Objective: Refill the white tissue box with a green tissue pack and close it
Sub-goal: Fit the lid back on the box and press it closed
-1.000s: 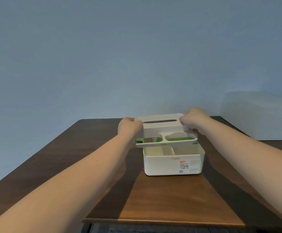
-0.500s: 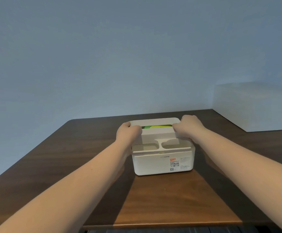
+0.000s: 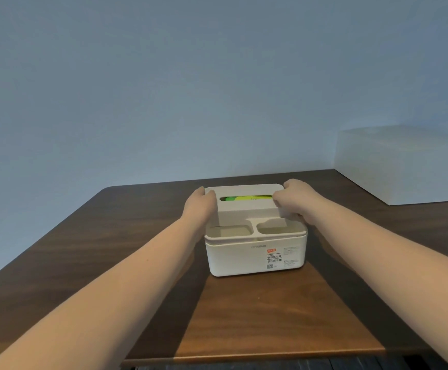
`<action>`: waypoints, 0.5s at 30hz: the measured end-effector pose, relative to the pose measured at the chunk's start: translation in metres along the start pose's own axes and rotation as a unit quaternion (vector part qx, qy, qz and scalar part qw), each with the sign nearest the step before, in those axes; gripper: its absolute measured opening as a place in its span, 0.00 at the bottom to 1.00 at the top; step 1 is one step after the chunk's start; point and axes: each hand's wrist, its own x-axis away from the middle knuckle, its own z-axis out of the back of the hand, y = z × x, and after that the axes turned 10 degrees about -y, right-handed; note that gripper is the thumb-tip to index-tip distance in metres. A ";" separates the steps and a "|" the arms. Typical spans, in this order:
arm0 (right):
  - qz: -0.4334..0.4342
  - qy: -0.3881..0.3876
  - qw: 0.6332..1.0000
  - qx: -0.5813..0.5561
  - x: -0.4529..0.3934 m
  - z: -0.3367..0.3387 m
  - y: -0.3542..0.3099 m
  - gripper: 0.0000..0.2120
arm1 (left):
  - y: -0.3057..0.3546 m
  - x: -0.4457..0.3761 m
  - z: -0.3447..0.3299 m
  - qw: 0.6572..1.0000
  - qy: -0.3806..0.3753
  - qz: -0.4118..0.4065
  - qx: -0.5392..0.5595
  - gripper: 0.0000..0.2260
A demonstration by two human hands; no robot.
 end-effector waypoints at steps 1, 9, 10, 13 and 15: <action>0.001 -0.005 1.000 -0.001 -0.001 0.001 -0.001 0.04 | 0.002 0.000 0.000 1.000 -0.007 -0.003 0.011 0.17; 0.014 0.000 1.000 -0.004 -0.020 -0.001 0.000 0.12 | -0.002 -0.012 0.004 1.000 -0.018 0.018 0.003 0.27; 0.009 -0.006 1.000 -0.002 -0.020 -0.001 0.000 0.16 | -0.002 -0.012 0.005 1.000 -0.021 0.018 -0.006 0.27; -0.004 -0.028 0.999 0.030 -0.017 0.003 -0.004 0.20 | 0.000 -0.015 0.006 0.999 -0.032 0.016 -0.033 0.26; 0.002 -0.034 0.998 0.044 -0.017 0.007 -0.006 0.20 | 0.003 -0.018 0.006 0.997 -0.049 0.013 -0.060 0.25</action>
